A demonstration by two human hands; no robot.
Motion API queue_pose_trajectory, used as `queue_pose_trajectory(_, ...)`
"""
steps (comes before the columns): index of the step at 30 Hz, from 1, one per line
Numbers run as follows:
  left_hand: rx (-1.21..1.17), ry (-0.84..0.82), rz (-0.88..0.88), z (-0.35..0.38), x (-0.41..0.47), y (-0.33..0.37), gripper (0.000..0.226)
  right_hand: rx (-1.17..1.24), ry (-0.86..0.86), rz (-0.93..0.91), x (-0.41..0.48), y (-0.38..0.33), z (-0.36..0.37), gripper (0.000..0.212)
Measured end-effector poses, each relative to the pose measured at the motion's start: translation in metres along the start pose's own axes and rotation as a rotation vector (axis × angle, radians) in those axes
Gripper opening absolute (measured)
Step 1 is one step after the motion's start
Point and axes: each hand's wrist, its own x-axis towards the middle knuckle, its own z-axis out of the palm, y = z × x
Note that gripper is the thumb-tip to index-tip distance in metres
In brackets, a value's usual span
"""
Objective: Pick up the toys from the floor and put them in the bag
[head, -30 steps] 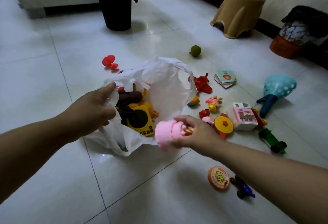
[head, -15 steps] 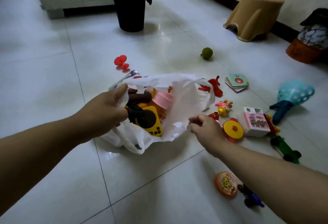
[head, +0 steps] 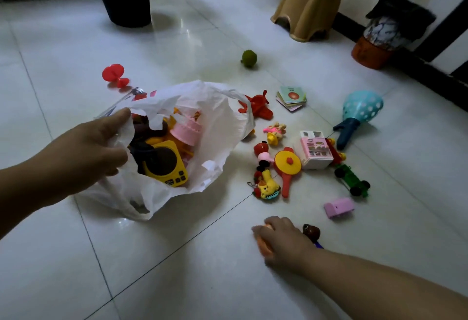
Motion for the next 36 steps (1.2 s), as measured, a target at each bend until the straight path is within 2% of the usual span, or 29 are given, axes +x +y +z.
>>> queue_pose_trajectory(3, -0.033, -0.012, 0.012, 0.000, 0.004, -0.001, 0.083, 0.184, 0.251, 0.035, -0.003, 0.007, -0.020, 0.069)
queue_pose_trajectory(5, -0.047, 0.005, 0.006, 0.001, 0.006, -0.001, 0.082, 0.318, 0.380, 0.156, -0.006, 0.022, -0.042, 0.064)
queue_pose_trajectory(6, -0.047, 0.012, 0.004, 0.002, 0.006, 0.000, 0.081, 0.341, 0.391, 0.229, -0.008, 0.033, -0.052, 0.060)
queue_pose_trajectory(10, -0.054, 0.008, 0.011, 0.005, 0.003, 0.003, 0.084, 0.139, 0.143, 0.423, -0.025, 0.072, -0.060, 0.053)
queue_pose_trajectory(13, -0.029, -0.005, 0.008, 0.005, 0.003, 0.004, 0.085, 0.148, -0.032, 0.449, -0.028, 0.082, -0.039, 0.070)
queue_pose_trajectory(16, -0.037, -0.007, -0.002, 0.007, 0.005, 0.005, 0.087, 0.211, -0.022, 0.468, -0.020, 0.075, -0.025, 0.072)
queue_pose_trajectory(19, -0.029, 0.001, -0.005, 0.008, 0.006, 0.005, 0.084, 0.271, 0.008, 0.499, -0.014, 0.071, -0.024, 0.052)
queue_pose_trajectory(23, -0.006, -0.001, -0.022, 0.007, 0.007, 0.003, 0.083, 0.401, -0.036, 0.487, -0.013, 0.073, -0.038, 0.035)
queue_pose_trajectory(27, -0.006, 0.012, -0.026, 0.005, 0.005, 0.004, 0.082, 0.816, 0.043, 0.354, -0.003, 0.053, -0.081, 0.030)
queue_pose_trajectory(32, -0.009, -0.001, -0.026, 0.004, -0.004, 0.014, 0.080, 1.283, 0.104, 0.131, 0.027, -0.020, -0.130, 0.035)
queue_pose_trajectory(36, -0.001, -0.020, -0.044, 0.003, -0.007, 0.019, 0.079, 1.225, 0.104, 0.083, 0.060, -0.088, -0.152, 0.037)
